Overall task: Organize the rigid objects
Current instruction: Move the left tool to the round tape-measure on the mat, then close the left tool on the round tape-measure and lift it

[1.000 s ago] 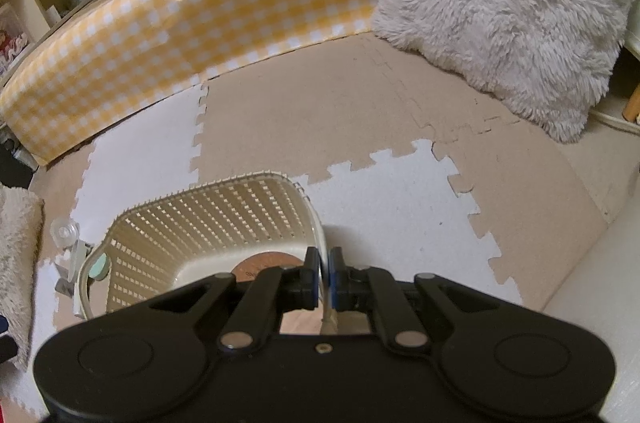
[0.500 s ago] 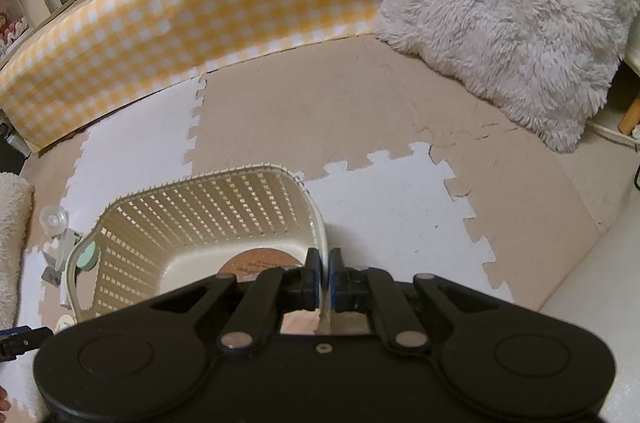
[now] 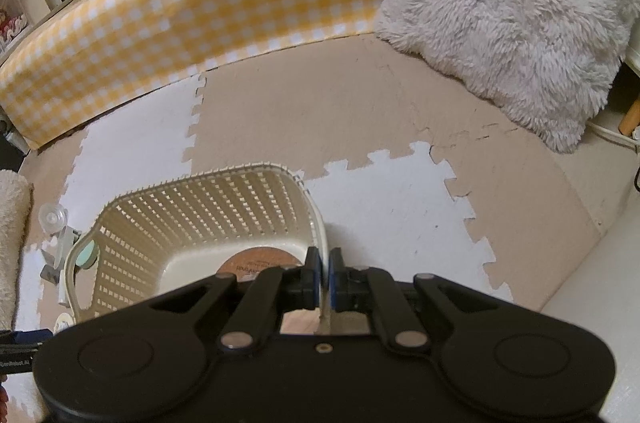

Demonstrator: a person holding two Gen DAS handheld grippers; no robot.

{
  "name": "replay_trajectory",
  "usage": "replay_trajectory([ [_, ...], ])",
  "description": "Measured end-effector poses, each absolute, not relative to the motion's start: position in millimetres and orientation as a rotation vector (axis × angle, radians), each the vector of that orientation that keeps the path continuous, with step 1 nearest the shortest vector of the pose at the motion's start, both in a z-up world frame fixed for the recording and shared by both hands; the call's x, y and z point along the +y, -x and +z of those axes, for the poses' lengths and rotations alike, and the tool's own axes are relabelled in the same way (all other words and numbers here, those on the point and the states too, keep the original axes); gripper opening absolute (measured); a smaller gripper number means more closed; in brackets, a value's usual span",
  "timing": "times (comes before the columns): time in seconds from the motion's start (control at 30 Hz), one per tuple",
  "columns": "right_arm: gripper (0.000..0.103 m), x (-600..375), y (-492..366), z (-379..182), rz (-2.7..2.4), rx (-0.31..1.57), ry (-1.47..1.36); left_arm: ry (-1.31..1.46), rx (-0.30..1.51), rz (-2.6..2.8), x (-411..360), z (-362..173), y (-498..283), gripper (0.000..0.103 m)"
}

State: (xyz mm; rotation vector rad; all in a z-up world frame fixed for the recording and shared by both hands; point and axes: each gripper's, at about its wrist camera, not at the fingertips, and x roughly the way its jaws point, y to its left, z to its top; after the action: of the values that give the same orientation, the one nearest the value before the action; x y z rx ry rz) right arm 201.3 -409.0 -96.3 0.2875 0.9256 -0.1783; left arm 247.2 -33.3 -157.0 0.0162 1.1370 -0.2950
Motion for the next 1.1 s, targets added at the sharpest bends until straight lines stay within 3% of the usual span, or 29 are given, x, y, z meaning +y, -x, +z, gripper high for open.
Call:
replay_trajectory([
  [0.23,0.005,-408.5,-200.9,-96.1,-0.178,0.927,-0.285,-0.072,1.125,-0.29,-37.3,-161.8,-248.0,0.062],
  [0.37,0.005,-408.5,-200.9,-96.0,-0.178,0.927,-0.285,-0.117,1.13,-0.284,-39.3,-166.2,-248.2,0.054],
  [1.1,0.005,-407.8,-200.7,-95.8,-0.179,0.927,-0.285,-0.133,1.105,-0.29,-47.8,-170.2,-251.6,0.056],
])
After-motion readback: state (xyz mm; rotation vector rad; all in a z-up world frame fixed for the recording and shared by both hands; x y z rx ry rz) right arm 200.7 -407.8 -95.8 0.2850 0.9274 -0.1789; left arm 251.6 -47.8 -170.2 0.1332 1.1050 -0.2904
